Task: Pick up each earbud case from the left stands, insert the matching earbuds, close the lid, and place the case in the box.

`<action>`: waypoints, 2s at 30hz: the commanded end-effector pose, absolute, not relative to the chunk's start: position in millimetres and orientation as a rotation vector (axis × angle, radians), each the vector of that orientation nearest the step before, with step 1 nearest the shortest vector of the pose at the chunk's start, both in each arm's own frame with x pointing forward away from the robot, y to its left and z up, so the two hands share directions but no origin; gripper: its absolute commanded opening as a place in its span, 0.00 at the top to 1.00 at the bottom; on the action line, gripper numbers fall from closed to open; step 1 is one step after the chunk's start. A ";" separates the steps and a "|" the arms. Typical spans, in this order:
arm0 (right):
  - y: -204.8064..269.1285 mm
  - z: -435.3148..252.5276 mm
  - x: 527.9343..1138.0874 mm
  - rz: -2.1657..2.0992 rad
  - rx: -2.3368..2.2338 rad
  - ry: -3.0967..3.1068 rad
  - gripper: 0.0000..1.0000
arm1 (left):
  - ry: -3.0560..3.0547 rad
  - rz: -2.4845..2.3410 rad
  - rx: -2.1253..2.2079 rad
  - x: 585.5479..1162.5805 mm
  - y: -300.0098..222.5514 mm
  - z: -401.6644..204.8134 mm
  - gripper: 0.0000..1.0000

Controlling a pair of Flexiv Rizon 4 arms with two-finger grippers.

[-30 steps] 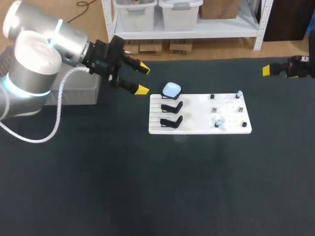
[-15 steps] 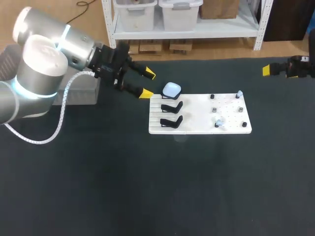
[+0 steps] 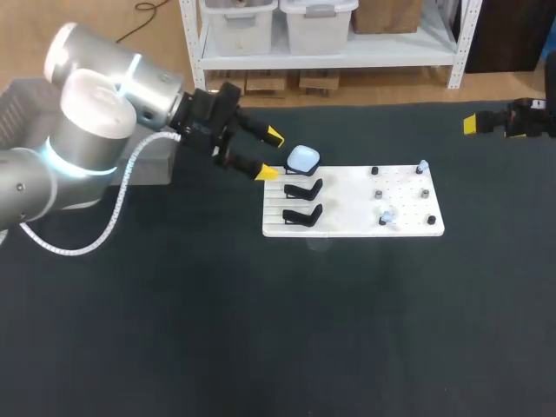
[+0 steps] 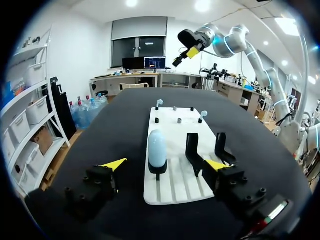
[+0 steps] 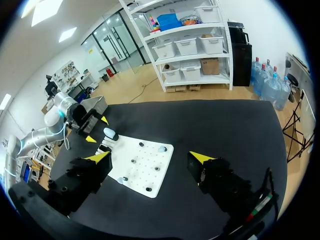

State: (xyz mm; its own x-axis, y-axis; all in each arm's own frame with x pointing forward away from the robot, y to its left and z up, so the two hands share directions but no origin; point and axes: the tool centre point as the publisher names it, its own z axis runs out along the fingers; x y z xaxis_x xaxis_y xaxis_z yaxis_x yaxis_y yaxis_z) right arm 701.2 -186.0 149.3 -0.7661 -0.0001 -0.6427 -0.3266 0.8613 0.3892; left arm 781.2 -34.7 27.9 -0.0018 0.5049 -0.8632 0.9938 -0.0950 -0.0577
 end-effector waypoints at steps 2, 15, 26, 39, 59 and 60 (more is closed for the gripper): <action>-186.0 149.6 700.9 0.646 -0.235 2.372 0.00 | 1.551 -1.045 1.671 793.5 -41.4 23.1 0.13; -186.0 149.6 700.9 0.646 -0.235 2.372 0.00 | 1.548 -1.063 1.663 794.6 -53.1 13.9 0.30; -186.0 149.6 700.9 0.646 -0.235 2.372 0.00 | 1.534 -1.075 1.649 795.2 -61.7 13.3 0.37; -186.0 149.6 700.9 0.646 -0.235 2.372 0.00 | 1.519 -1.073 1.646 795.4 -68.3 12.3 0.42; -186.0 149.6 700.9 0.646 -0.235 2.372 0.00 | 1.503 -1.067 1.642 791.8 -73.6 11.4 0.53; -186.0 149.6 700.9 0.646 -0.235 2.372 0.00 | 1.502 -1.067 1.643 791.4 -73.8 11.4 0.54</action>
State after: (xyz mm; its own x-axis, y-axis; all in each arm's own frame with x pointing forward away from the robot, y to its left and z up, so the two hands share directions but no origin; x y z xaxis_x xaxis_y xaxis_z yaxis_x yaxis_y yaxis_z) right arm 701.2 -186.0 149.3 -0.7661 -0.0001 -0.6427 -0.3266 0.8613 0.3892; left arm 792.6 -72.7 12.6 0.0049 0.4534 -0.8913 0.9905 -0.1249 -0.0581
